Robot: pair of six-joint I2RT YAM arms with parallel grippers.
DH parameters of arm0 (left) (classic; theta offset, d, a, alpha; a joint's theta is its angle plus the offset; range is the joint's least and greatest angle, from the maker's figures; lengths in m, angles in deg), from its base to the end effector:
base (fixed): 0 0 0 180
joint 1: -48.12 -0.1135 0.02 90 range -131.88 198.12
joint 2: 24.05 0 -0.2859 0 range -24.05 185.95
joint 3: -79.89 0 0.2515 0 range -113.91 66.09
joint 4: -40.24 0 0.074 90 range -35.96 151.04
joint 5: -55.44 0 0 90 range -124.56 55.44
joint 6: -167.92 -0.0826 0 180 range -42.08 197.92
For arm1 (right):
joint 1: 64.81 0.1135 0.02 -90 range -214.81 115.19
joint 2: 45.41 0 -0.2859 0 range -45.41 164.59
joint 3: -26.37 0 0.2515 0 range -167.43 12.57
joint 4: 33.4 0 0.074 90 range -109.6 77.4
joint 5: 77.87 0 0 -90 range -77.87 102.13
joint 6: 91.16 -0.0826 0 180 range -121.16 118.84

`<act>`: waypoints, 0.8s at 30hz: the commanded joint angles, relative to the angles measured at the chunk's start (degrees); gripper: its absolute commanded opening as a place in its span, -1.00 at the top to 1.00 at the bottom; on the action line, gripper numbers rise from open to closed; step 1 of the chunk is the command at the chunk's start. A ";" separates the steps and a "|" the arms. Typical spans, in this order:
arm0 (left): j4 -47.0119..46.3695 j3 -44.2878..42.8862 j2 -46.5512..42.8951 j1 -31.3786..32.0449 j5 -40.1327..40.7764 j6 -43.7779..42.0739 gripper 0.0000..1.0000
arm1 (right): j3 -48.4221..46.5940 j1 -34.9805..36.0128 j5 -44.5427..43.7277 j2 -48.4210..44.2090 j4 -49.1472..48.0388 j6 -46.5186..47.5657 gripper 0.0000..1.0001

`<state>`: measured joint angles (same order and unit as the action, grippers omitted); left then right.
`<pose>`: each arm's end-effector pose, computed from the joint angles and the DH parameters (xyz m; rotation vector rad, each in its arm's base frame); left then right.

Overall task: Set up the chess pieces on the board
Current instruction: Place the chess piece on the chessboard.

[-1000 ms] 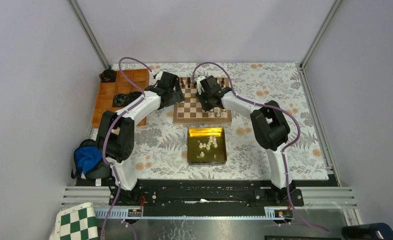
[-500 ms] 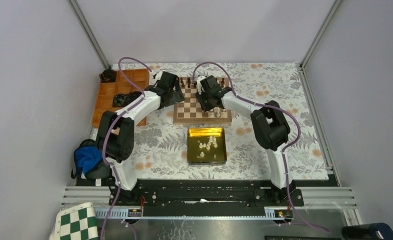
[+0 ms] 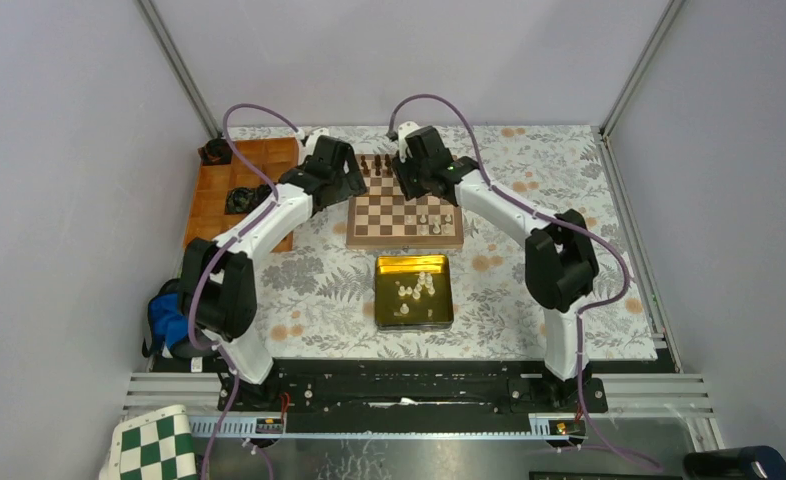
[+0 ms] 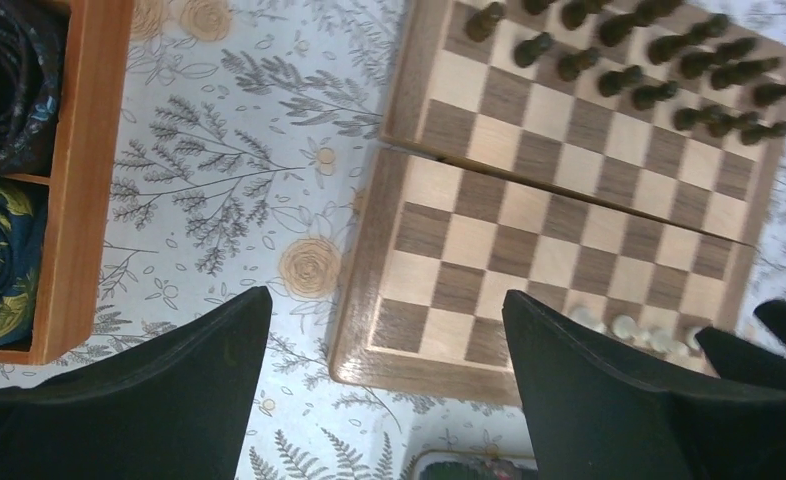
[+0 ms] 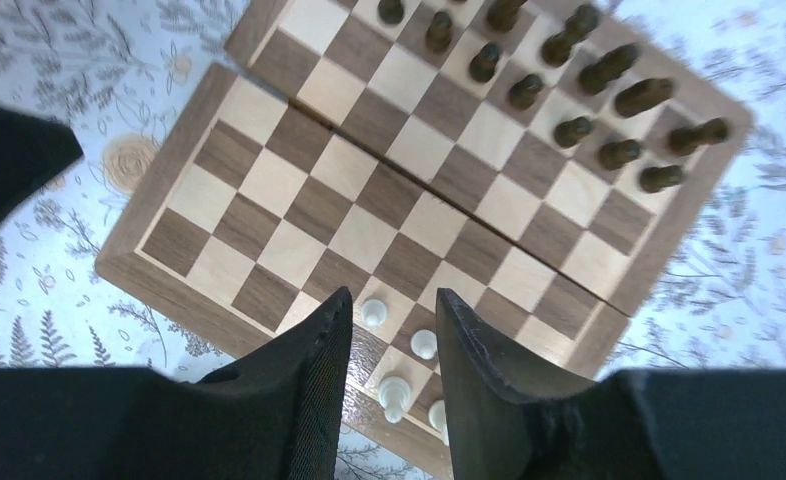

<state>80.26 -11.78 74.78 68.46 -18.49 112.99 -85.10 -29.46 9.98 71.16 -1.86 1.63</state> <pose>0.3996 -0.1237 0.2522 -0.4309 2.3173 -0.1349 0.4292 0.3006 0.2534 -0.7066 2.1081 0.2732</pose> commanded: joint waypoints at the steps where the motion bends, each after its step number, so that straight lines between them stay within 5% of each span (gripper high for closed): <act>1: -3.11 0.79 -5.20 3.67 -0.35 -3.76 -0.85 | -0.36 -0.45 -5.58 -8.13 -0.54 -2.33 0.11; 12: -6.85 5.27 -8.48 18.87 -5.13 -12.87 -0.77 | 18.15 -7.79 -15.75 -23.20 -9.07 -13.00 -0.08; 24: -9.31 13.69 -8.21 25.67 -9.45 -18.10 -0.57 | 31.10 -14.43 -14.95 -30.07 -14.74 -18.58 -0.08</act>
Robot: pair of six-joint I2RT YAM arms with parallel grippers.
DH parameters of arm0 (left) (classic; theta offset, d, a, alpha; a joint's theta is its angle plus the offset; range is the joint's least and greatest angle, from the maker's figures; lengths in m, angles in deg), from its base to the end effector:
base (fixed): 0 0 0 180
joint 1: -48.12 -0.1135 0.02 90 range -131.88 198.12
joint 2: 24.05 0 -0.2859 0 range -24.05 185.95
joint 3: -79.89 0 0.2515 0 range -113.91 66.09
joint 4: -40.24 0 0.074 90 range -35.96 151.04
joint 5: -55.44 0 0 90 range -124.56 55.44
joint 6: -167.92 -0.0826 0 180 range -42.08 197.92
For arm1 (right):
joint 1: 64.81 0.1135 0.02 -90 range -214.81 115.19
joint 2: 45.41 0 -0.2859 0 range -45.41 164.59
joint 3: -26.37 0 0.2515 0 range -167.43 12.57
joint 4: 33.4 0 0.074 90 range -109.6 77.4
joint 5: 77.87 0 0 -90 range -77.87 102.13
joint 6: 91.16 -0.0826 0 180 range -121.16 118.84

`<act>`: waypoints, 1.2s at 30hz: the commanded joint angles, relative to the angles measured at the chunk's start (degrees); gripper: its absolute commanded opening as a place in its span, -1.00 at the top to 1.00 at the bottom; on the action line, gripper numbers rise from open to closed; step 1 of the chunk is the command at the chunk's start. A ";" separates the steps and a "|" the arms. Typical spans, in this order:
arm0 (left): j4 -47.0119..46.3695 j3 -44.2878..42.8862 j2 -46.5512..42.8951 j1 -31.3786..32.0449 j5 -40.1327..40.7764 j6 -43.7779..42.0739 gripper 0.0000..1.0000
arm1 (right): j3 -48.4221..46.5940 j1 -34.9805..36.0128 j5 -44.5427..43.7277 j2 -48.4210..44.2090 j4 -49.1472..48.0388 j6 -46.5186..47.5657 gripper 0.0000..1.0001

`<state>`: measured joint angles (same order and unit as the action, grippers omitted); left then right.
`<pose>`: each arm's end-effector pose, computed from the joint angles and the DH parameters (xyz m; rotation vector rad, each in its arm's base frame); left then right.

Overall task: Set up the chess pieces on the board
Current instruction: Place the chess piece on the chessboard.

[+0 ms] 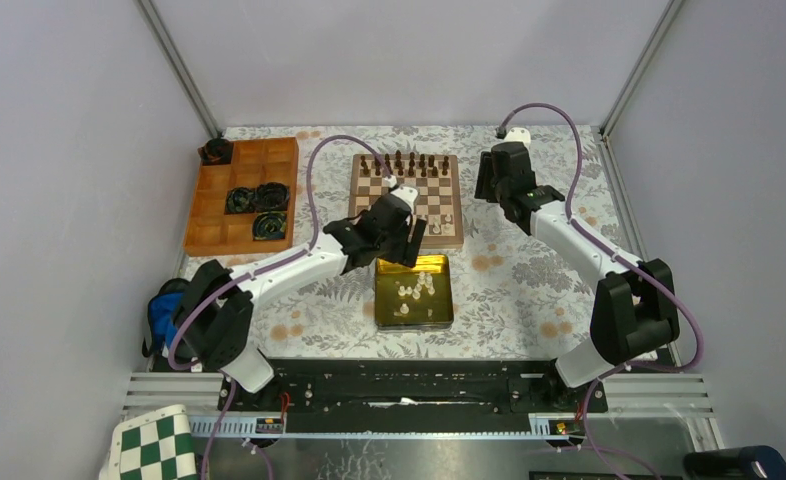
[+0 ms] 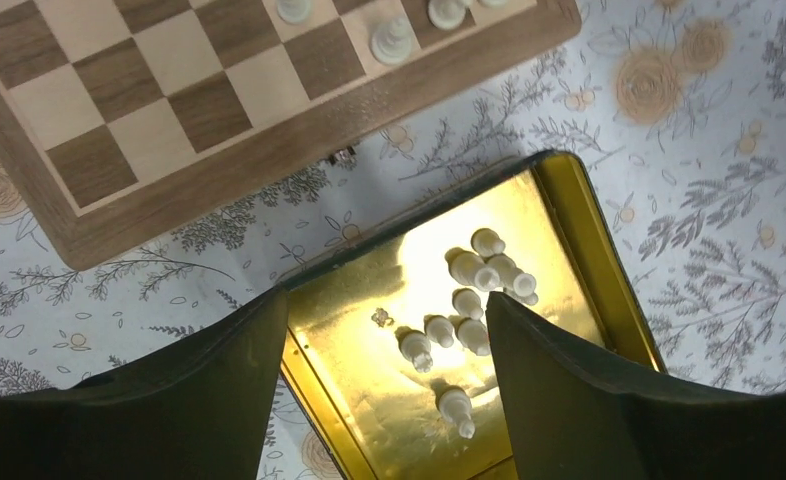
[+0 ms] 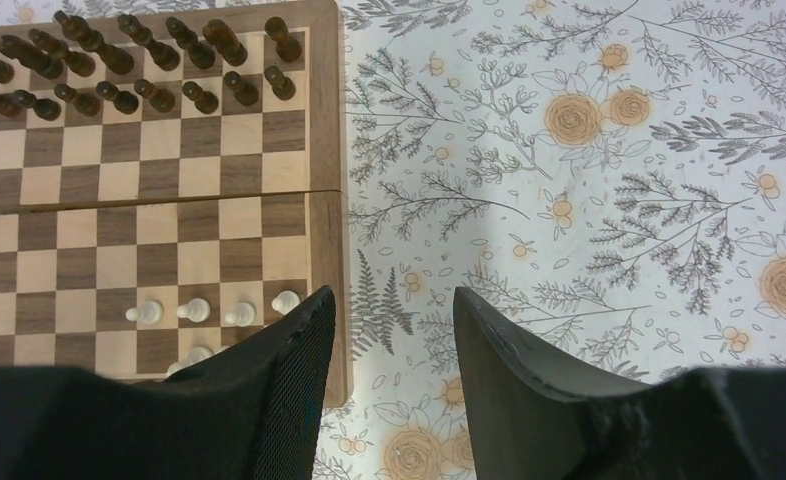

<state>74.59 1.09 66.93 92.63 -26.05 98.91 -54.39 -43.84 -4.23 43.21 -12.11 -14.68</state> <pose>0.2780 -0.2562 0.2333 0.4198 2.3661 -0.3677 0.3782 0.1200 0.2903 0.0395 2.0576 0.0755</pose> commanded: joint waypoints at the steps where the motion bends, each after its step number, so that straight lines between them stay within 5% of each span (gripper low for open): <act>1: -3.62 0.85 0.02 1.83 -2.12 -4.56 -0.54 | 0.49 -0.10 -0.71 -2.01 -4.55 -2.43 -0.08; 36: -3.63 -3.76 10.28 6.90 -5.18 -10.72 -0.07 | 1.57 -0.54 -0.78 -1.94 -5.23 -2.31 -0.07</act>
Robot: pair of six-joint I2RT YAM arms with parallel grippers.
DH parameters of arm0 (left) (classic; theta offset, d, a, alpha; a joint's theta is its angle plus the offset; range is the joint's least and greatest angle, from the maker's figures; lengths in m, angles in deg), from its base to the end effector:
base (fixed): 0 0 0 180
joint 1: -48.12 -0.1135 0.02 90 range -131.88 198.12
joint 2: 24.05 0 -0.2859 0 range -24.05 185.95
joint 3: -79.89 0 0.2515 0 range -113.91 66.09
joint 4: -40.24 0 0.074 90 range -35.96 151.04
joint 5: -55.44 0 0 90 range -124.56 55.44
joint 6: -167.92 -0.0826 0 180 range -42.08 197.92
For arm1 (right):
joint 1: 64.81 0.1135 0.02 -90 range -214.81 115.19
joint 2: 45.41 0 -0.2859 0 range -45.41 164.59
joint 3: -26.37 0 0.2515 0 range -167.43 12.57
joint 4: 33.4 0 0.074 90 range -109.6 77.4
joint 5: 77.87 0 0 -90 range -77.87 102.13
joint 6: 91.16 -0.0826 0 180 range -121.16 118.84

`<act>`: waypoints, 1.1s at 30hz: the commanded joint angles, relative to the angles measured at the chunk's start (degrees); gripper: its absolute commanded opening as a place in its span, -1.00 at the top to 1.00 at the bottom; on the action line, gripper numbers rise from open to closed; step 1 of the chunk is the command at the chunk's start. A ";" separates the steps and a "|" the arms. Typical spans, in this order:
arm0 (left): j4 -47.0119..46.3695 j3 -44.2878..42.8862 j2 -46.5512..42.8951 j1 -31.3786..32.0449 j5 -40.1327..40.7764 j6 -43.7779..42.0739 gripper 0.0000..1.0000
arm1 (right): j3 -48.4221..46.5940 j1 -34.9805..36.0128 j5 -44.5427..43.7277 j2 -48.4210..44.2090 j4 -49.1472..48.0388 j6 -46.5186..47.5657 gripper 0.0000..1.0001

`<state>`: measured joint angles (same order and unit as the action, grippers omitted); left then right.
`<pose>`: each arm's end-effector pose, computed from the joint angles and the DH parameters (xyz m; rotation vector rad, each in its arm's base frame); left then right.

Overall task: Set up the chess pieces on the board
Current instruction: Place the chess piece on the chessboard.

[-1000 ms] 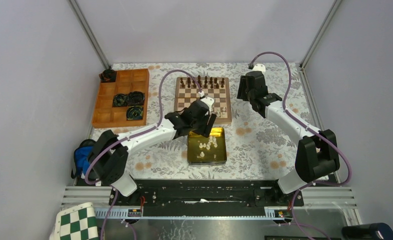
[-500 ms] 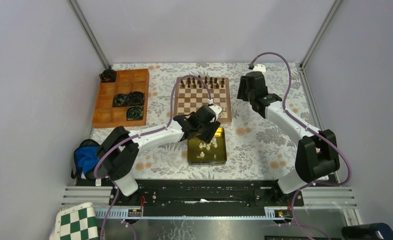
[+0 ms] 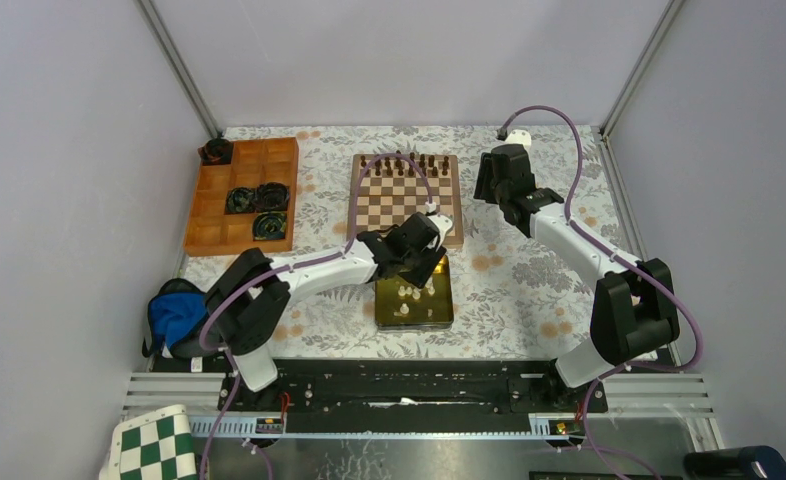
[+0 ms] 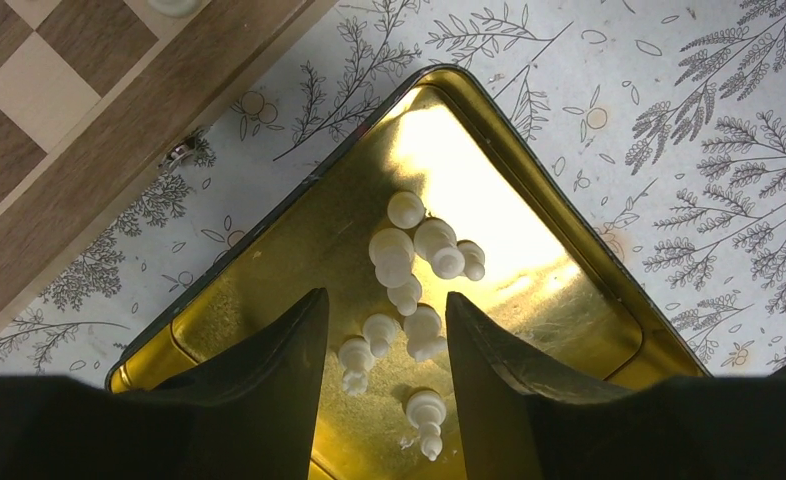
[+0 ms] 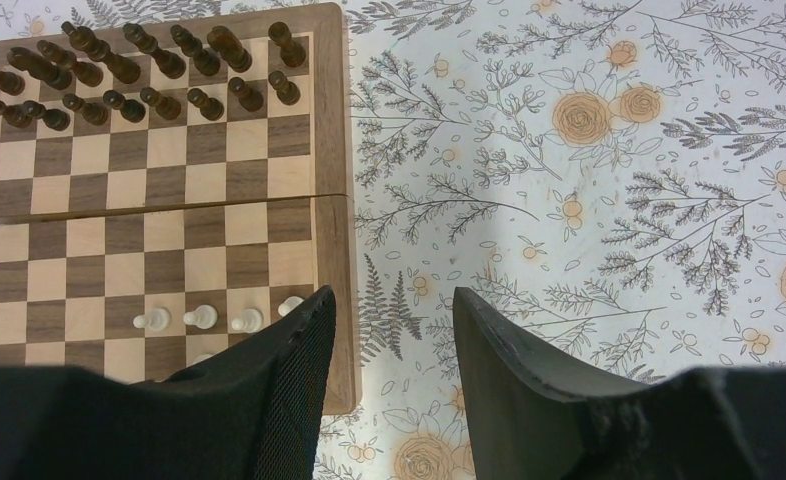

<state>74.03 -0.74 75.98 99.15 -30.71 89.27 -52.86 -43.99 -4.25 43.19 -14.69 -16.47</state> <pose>0.2563 -0.3081 0.1863 0.8335 2.3936 -0.3639 0.3788 0.1191 0.2862 0.0776 2.0393 0.1000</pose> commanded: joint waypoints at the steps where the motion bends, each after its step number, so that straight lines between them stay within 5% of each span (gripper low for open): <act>1: -3.04 -2.10 1.41 0.34 -0.52 -1.07 -0.04 | 0.05 -0.37 -0.76 -1.93 -2.63 -0.51 -0.07; 18: -2.87 -4.79 4.43 0.39 0.80 -1.42 0.23 | 0.17 -0.43 -0.60 -1.70 -3.26 -0.16 -0.07; 33: -2.34 -5.61 5.53 0.37 0.78 -1.42 0.27 | 0.05 -0.89 0.10 -1.03 -3.85 0.20 -0.07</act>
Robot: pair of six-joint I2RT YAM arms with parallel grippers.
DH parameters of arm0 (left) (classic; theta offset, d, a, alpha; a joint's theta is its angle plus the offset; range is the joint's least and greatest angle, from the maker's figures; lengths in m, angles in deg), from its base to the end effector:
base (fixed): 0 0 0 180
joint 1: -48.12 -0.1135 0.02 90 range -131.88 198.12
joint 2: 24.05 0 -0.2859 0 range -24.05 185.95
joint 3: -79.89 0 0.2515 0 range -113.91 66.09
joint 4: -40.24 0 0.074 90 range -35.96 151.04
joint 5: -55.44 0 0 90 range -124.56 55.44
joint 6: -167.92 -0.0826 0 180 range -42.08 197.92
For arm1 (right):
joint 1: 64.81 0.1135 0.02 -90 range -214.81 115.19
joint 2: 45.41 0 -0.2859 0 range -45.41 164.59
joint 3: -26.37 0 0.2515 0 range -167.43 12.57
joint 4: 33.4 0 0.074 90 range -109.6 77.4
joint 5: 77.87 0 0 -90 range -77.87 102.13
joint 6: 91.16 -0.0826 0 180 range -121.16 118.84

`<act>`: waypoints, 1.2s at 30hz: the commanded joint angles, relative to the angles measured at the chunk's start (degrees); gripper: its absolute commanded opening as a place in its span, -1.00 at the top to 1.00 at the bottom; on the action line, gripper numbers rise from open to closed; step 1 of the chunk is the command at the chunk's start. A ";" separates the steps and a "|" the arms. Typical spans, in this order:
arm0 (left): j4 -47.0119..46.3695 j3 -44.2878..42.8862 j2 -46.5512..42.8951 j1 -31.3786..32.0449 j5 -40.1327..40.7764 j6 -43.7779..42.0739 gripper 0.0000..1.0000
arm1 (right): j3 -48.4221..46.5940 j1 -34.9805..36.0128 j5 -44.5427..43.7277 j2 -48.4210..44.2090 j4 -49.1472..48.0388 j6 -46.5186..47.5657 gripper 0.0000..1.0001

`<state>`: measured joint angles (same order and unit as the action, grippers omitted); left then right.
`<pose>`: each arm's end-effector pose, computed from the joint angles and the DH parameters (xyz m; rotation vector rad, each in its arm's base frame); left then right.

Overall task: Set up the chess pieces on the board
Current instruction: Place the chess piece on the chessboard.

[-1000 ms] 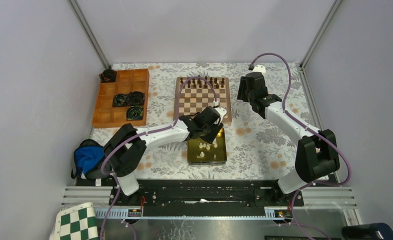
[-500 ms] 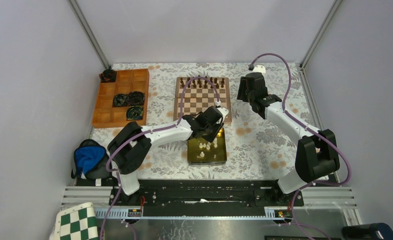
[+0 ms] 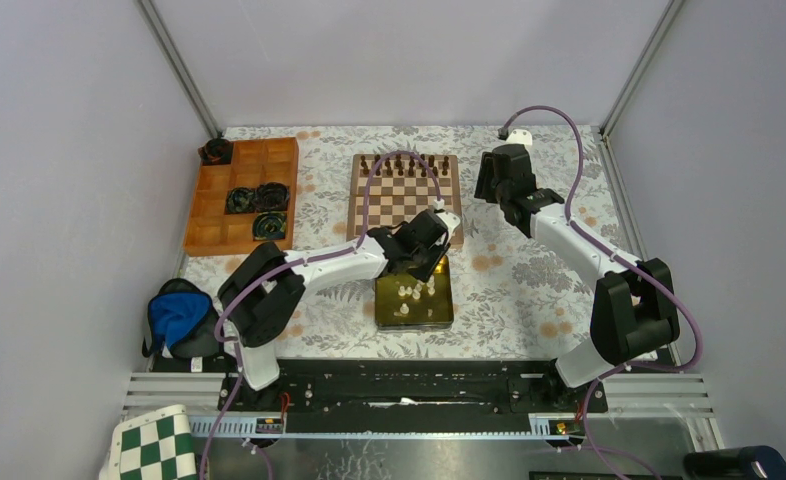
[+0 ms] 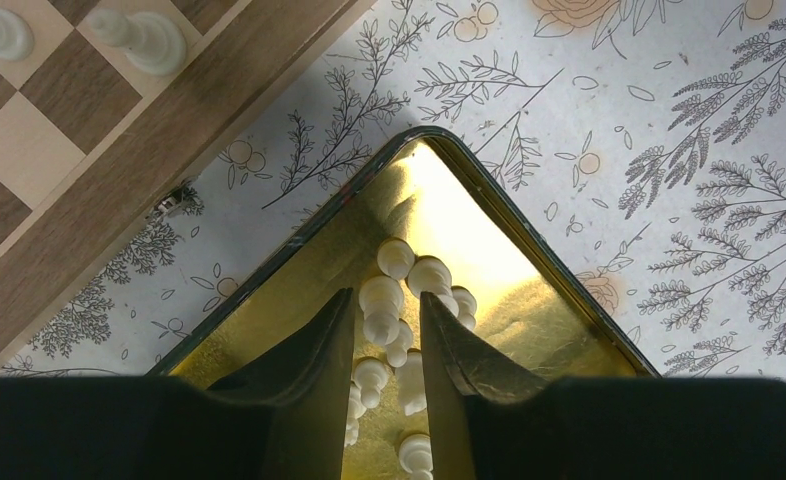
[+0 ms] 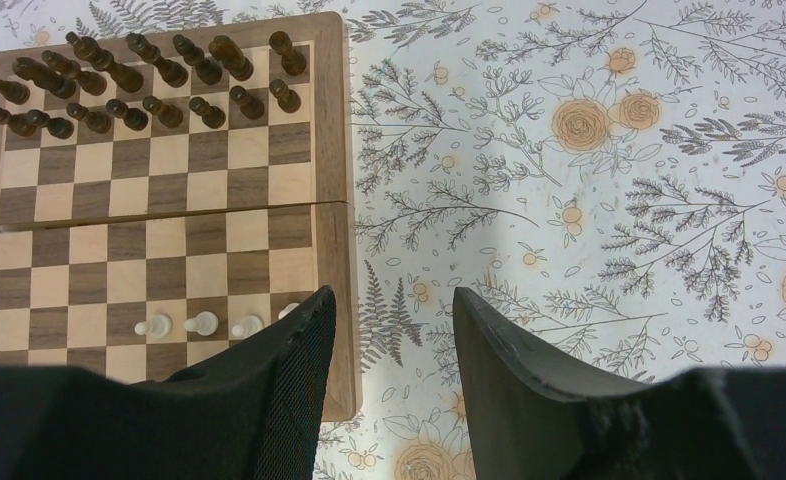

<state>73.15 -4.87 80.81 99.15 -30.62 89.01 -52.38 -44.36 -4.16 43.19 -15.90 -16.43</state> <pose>0.2708 -0.3258 0.1785 0.8369 2.3883 -0.3622 0.3800 0.1170 0.2859 0.0845 2.0272 0.1019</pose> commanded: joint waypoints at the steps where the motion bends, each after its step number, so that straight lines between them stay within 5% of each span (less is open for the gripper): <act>1: -1.37 -1.47 0.70 0.39 0.78 -1.16 0.28 | -0.44 -0.54 0.04 -0.91 -2.65 0.09 -0.07; 36: -1.81 2.22 -4.42 0.33 3.35 -0.57 0.28 | -1.75 -0.50 1.47 0.89 -2.41 -0.11 -0.08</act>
<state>73.20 -3.85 78.43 99.15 -28.15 88.92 -52.38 -44.63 -3.24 43.82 -16.11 -16.45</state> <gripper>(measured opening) 0.363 0.536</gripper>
